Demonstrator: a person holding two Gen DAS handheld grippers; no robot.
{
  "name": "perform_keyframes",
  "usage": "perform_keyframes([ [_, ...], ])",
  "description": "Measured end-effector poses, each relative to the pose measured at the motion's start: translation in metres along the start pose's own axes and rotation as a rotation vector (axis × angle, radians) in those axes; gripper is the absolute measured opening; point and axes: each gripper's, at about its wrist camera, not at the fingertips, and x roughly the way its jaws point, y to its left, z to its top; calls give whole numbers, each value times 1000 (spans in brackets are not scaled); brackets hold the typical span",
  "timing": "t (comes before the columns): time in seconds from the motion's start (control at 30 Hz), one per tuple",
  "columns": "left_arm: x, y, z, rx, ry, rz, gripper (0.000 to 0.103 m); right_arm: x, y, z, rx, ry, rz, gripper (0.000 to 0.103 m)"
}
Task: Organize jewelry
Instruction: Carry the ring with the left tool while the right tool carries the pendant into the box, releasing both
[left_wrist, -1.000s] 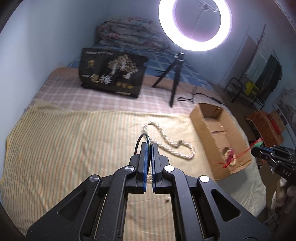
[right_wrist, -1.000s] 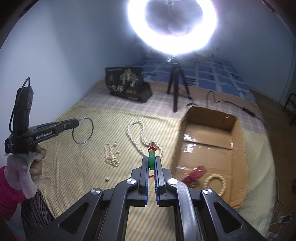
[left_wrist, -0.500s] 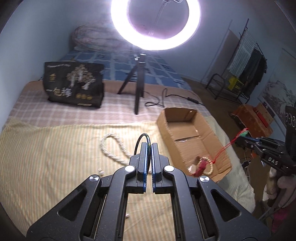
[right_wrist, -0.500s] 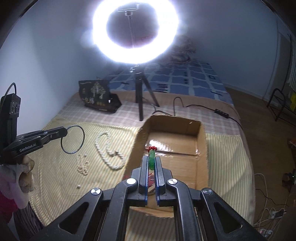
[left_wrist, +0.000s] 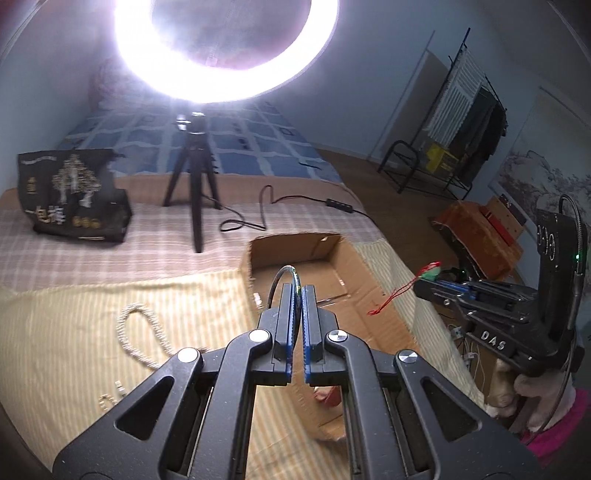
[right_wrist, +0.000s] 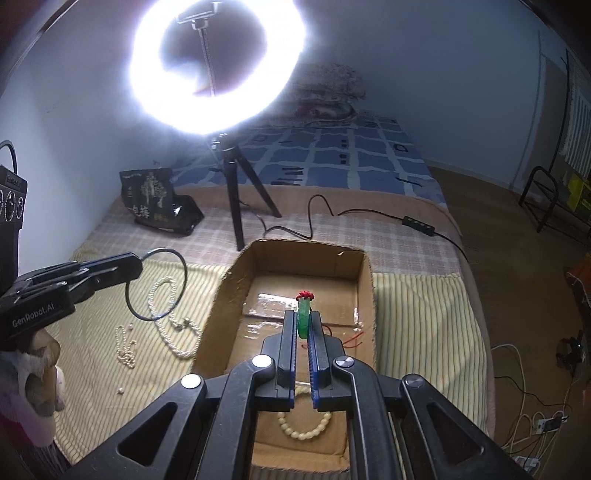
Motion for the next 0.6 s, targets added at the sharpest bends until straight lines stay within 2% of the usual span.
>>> perform_keyframes([
  [0.27, 39, -21, 6, 16, 33, -9, 1, 22, -15, -2, 29, 31, 3, 3],
  [0.6, 67, -16, -1, 3, 96, 7, 1, 37, -21, -11, 46, 63, 12, 5],
])
